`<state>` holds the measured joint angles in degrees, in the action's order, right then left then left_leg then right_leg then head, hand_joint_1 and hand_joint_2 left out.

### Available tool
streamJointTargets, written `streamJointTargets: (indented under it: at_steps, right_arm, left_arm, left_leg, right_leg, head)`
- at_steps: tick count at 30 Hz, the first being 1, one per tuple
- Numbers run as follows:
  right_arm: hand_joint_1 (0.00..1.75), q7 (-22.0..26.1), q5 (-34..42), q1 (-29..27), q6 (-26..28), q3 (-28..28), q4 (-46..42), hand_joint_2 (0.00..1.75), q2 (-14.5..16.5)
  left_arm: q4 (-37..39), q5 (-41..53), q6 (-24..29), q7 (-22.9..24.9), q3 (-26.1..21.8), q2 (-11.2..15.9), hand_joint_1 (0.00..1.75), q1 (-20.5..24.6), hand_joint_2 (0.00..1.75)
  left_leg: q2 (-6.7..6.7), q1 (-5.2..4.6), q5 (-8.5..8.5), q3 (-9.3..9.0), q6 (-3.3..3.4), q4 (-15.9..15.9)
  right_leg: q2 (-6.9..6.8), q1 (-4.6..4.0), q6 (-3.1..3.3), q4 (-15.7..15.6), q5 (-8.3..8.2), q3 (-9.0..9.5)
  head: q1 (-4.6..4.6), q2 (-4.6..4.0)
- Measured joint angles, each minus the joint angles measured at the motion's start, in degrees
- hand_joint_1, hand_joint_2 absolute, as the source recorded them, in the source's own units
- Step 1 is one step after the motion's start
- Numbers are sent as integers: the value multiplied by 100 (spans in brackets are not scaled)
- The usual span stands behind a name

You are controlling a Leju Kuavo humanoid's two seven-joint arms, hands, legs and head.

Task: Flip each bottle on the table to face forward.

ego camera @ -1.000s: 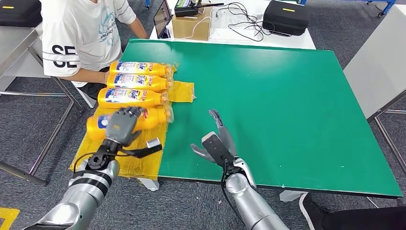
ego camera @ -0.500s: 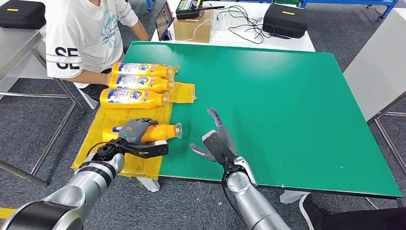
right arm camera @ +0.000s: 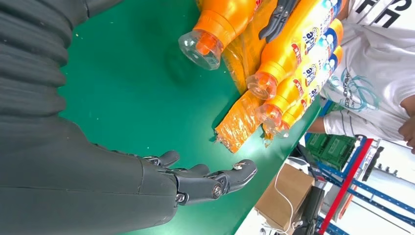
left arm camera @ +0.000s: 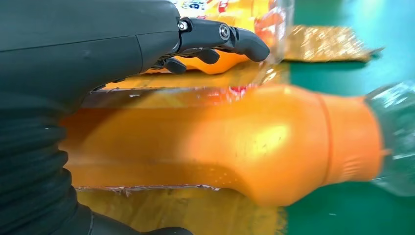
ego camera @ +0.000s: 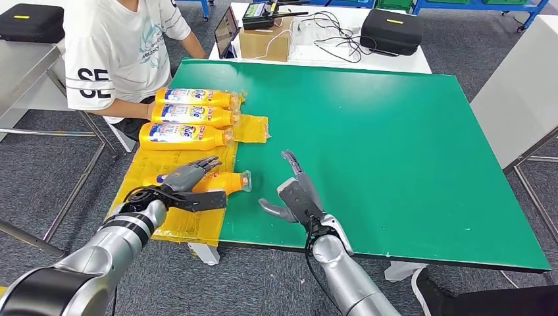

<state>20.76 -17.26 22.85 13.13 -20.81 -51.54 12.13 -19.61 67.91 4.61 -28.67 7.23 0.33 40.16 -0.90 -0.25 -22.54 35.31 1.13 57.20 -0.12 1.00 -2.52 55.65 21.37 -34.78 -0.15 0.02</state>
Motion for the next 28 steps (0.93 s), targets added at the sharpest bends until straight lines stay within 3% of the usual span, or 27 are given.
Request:
streamJointTargets:
  at_steps: [10, 17, 28]
  right_arm:
    - [0, 92, 102, 24, -49, 5, 34, 175, -81]
    - [0, 182, 170, 23, -47, 35, 70, 175, -157]
    - [0, 191, 179, 23, -47, 80, 96, 175, -168]
  left_arm:
    - [-176, -953, -169, -967, -97, 246, 0, -138, 175]
    - [-1316, -3651, -445, -1145, 365, 510, 0, -827, 175]
    - [-2059, -3973, -519, -1148, 679, 677, 0, -1223, 175]
  left_leg:
    - [1, 0, 0, 4, 0, 0]
    - [11, 1, 3, 30, 0, 2]
    - [12, 1, 3, 81, 0, 4]
  right_leg:
    - [1, 0, -6, 0, -4, -5]
    - [3, -1, -7, 1, -6, -38]
    - [3, 0, -10, 2, -7, -88]
  head:
    - [1, -1]
    - [2, -1]
    - [1, -1]
